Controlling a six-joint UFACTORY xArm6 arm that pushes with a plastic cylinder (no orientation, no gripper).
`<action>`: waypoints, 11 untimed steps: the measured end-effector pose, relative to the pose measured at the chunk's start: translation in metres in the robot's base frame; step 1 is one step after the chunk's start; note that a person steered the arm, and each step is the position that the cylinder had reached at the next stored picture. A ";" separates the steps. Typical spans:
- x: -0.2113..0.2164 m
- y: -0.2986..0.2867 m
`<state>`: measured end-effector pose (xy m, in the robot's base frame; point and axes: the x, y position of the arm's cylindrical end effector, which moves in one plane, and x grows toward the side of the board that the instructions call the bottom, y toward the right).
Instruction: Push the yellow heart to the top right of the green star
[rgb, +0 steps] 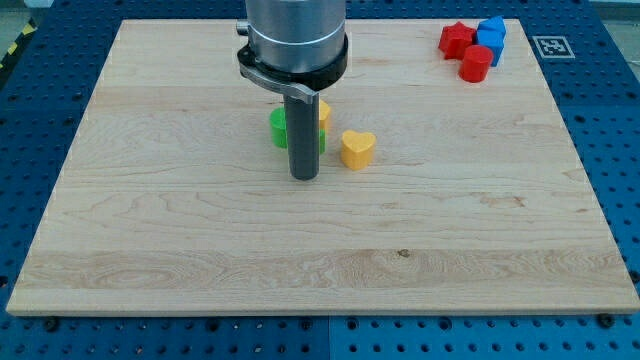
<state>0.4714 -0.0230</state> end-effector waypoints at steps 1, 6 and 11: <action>0.018 0.007; -0.002 0.056; 0.005 0.077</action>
